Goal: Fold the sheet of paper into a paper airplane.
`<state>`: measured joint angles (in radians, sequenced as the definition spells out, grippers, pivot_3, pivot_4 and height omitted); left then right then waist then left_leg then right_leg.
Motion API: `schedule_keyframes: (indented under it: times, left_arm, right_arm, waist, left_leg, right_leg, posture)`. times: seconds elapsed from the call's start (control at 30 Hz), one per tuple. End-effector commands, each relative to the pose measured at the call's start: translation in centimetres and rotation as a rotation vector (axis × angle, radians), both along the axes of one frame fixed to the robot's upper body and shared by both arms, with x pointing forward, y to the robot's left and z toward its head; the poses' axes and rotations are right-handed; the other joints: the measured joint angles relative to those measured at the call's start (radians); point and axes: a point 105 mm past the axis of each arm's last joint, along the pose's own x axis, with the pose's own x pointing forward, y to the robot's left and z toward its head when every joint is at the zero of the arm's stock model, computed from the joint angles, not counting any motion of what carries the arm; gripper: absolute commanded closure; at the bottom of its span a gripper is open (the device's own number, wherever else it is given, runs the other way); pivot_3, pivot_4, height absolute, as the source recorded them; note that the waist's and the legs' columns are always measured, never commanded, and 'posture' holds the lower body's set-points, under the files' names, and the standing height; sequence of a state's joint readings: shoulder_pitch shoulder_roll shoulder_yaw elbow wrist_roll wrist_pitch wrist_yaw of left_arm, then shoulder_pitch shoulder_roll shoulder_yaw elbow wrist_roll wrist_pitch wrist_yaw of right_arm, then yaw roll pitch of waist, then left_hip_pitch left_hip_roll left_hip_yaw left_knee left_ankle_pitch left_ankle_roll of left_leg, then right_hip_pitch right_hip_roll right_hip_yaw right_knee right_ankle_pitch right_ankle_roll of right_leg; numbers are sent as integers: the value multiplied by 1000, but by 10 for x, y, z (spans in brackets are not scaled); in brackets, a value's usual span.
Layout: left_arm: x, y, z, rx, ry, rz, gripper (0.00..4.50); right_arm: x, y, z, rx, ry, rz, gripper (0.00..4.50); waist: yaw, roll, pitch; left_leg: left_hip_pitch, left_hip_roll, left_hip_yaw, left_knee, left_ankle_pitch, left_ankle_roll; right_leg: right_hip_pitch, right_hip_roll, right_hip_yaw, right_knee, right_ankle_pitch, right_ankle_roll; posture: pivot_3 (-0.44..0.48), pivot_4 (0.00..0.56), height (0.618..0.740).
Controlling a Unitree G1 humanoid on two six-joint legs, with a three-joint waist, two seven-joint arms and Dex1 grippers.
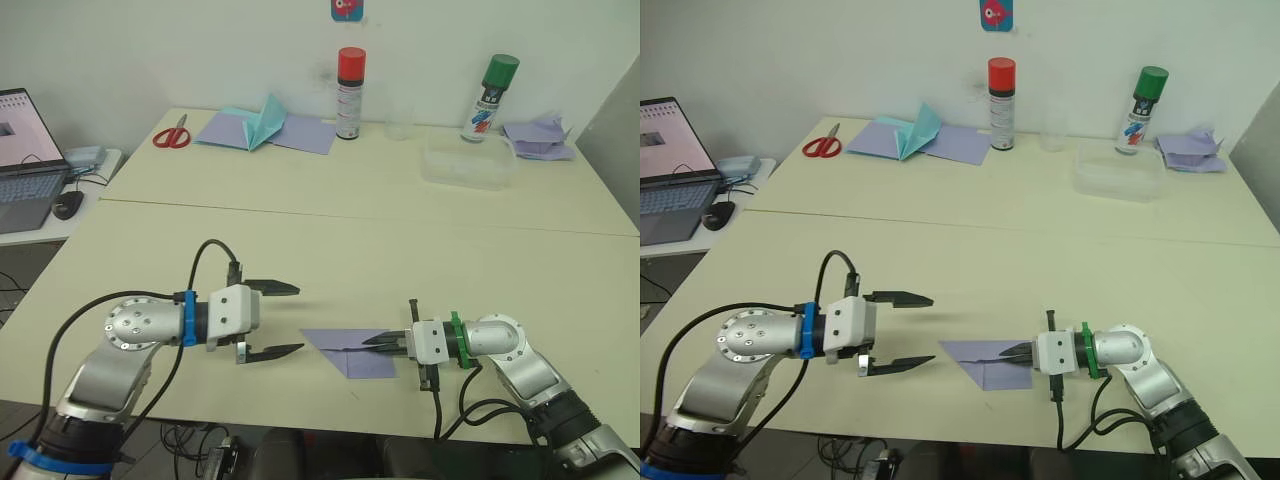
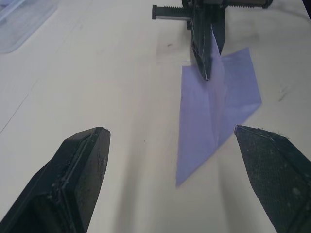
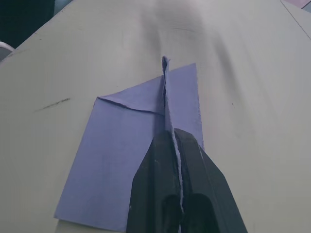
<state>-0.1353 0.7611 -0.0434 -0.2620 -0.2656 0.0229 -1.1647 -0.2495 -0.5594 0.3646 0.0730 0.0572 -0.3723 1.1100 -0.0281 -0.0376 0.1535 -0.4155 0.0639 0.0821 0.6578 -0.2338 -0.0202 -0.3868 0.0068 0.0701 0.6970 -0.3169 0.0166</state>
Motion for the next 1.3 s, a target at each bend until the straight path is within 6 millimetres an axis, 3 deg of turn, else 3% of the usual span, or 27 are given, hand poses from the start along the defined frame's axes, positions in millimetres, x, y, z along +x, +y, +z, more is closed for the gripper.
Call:
schedule_keyframes:
  times: [0.03, 0.17, 0.33, 0.53, 0.7, 0.9, 1.03, 1.3]
  left_arm:
    - [10, -7, 9, -29, -11, 15, 0]
    - [25, -17, 13, -71, 1, 55, 0]
    - [31, -37, 6, -75, 0, 19, 1189]
    - [25, -41, -18, 4, 54, -22, 3063]
    - [24, -49, -37, 50, 103, -44, 4457]
    - [21, -49, -58, 109, 186, -69, 4457]
    - [21, -44, -80, 212, 196, -88, 4457]
    - [25, -43, -90, 226, 208, -101, 4457]
  right_arm:
    - [-2, 2, 7, 15, -9, 18, 4088]
    - [-3, -4, 10, 7, -17, 9, 2828]
    - [-9, -19, 26, 31, -17, -32, 1131]
    - [-21, -36, 48, 78, 34, -96, 1119]
    - [-29, -45, 44, 43, 70, -126, 1119]
    - [-30, -49, 33, -3, 79, -147, 1119]
    - [-20, -41, 24, -12, -7, -134, 1119]
    - [-17, -19, 11, -14, -67, -43, 1119]
  waist:
    - [0, 0, 0]
    - [0, 0, 0]
    - [2, 0, 0]
    - [1, 0, 0]
    - [1, 0, 0]
    - [1, 0, 0]
    - [1, 1, -1]
    - [8, 3, -3]
  left_leg:
    - [0, 0, 0, 0, 0, 0]
    - [0, 0, 0, 2, 0, 0]
    - [0, -1, 0, 3, 0, 0]
    - [0, 0, -1, 3, 0, 0]
    - [0, 0, -1, 3, 0, 0]
    - [0, -1, -1, 3, 0, 0]
    - [0, -1, -1, 3, 0, 0]
    - [2, -2, -1, 4, 0, 1]
  right_leg:
    - [0, 0, 0, 0, 0, 0]
    - [0, 0, 0, 1, 0, 0]
    - [1, 0, 0, 1, 0, 0]
    - [1, 0, 0, 1, 0, 0]
    - [2, 0, 0, 0, 0, 0]
    - [2, 0, 0, 0, 0, 0]
    - [2, 1, 0, 0, 0, 0]
    - [5, 0, 0, 0, 0, 0]
  posture:
    - [0, 150, 740]
    - [0, 150, 740]
    - [0, 150, 740]
    - [0, 150, 740]
    - [0, 150, 740]
    - [0, 150, 740]
    - [0, 150, 740]
    - [0, 150, 740]
